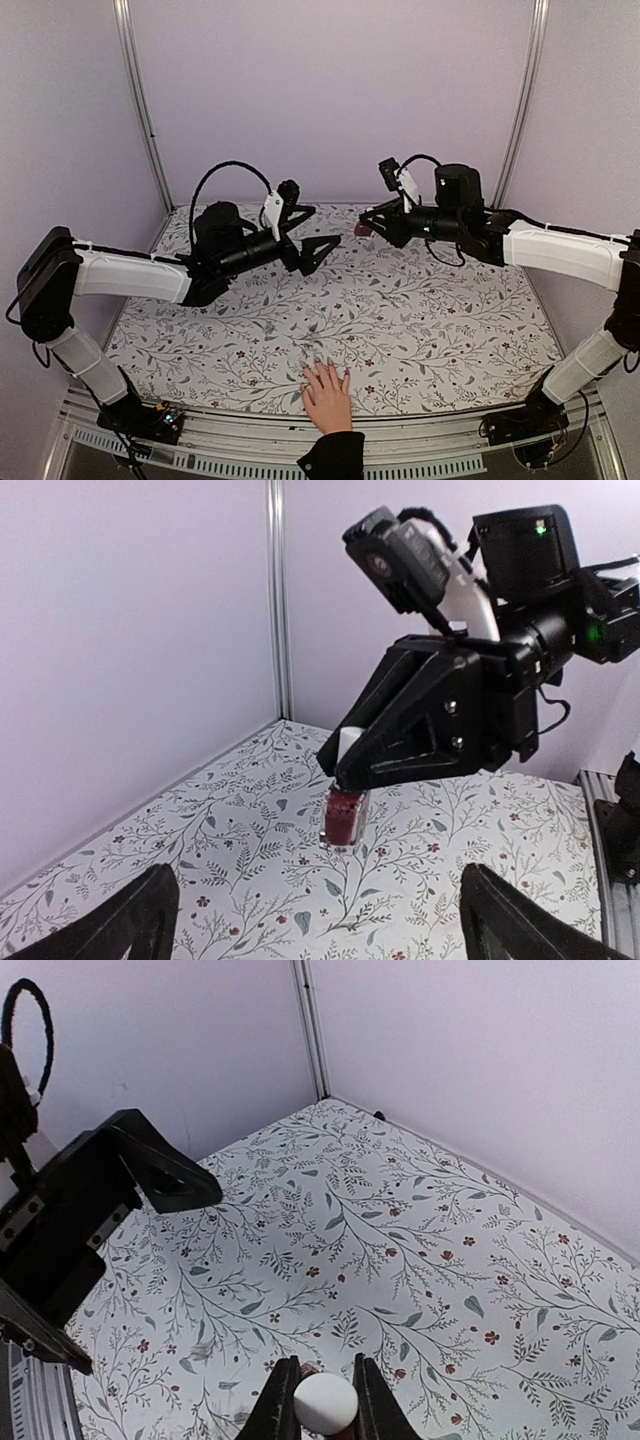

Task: Paint the nails
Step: Place the nail polish bottle at the center of the board.

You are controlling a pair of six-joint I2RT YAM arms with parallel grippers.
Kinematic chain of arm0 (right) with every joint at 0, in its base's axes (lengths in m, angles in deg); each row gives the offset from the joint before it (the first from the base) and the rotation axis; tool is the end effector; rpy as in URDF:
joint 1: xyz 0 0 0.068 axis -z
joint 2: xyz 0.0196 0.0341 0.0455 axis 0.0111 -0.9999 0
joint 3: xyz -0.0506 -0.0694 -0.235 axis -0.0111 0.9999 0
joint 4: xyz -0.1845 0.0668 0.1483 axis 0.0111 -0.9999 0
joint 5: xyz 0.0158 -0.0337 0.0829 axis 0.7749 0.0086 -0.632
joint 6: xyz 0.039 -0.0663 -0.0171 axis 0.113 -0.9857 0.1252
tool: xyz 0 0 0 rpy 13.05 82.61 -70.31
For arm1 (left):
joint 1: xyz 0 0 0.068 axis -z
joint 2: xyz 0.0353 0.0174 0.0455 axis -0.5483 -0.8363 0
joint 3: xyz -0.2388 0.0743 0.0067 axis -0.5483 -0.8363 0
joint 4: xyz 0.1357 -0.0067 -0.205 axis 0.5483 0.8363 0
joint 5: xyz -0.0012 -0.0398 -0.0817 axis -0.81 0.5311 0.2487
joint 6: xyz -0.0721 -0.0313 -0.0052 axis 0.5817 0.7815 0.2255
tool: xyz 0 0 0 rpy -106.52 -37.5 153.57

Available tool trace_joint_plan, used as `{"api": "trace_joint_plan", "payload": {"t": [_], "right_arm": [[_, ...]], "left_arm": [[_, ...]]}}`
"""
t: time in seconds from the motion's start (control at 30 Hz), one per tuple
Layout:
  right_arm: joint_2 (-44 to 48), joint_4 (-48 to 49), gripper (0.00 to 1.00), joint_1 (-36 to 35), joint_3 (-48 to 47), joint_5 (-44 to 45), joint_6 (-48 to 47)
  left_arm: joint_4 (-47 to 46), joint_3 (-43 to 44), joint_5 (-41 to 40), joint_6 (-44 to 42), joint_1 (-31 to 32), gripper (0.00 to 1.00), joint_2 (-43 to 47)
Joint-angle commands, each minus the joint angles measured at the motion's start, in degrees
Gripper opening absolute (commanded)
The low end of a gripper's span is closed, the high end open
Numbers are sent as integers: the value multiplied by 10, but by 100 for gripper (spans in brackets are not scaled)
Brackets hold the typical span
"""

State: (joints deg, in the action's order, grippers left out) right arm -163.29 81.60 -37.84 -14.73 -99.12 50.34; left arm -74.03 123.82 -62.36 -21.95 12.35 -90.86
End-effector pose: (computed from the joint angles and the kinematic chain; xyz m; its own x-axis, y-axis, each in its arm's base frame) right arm 0.2751 0.2460 0.2842 -0.2406 -0.1576 -0.9577 -0.8215 0.5587 0.1144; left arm 0.2537 -0.2827 0.2519 0.0025 -0.0492 -0.9988 0.8644 0.5023 -0.0226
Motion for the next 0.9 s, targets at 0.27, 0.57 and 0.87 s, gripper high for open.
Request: {"api": "trace_joint_plan", "payload": {"t": [0.27,0.57,0.87], "right_arm": [[-151,144,0,45,35,31,10],[-235,223,3,46,68,81,7],[-264,272,3,45,101,107,7]], "left_arm": [[14,-70,-25,25,-45,100,75],[8,-76,-27,27,-51,100,78],[8,-73,-28,27,-53,100,74]]}}
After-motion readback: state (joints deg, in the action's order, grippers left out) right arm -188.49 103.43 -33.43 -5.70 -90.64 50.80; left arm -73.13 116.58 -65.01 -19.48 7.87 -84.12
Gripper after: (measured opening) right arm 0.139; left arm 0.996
